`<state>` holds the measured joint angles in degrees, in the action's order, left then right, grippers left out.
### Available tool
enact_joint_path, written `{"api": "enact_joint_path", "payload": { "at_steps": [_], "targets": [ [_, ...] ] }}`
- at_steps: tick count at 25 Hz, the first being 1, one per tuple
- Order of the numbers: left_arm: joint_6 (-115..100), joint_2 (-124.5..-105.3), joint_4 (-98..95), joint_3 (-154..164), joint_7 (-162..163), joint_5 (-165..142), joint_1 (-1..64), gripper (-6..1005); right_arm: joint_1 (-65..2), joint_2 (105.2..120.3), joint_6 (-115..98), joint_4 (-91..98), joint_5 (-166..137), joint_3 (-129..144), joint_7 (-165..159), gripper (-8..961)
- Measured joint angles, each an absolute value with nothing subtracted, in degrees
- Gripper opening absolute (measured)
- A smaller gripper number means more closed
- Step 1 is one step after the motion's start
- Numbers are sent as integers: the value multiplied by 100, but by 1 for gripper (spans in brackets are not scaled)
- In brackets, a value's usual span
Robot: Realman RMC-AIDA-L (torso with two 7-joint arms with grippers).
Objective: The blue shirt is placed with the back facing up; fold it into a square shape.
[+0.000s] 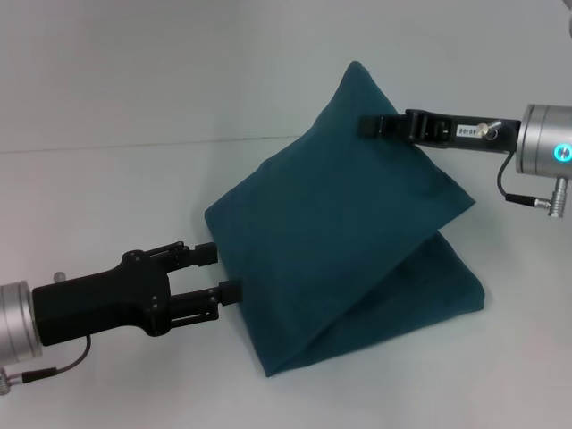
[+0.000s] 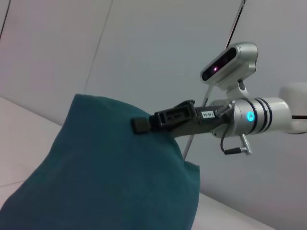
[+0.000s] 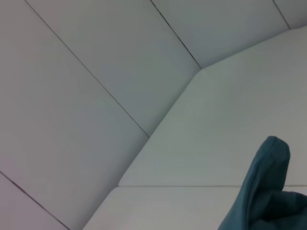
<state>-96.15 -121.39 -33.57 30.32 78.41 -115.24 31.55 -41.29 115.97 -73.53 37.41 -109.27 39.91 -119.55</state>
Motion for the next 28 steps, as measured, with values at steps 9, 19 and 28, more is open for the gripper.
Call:
{"api": "enact_joint_path", "payload": {
  "at_steps": [9, 19, 28],
  "targets": [
    [-9611, -12147, -3340, 3032, 7870, -11521, 3155, 781, -3771, 11634, -6976, 3703, -10981, 3987, -11936, 63],
    [-9590, -12197, -3323, 3032, 7930, -11521, 3162, 781, -3559, 11634, -5623, 3142, -11002, 3971, -11368, 131],
    [-9454, -12231, -3309, 3032, 7985, -11521, 3155, 781, -3363, 11570, -5216, 3222, -10954, 3818, -11266, 267]
  ]
}}
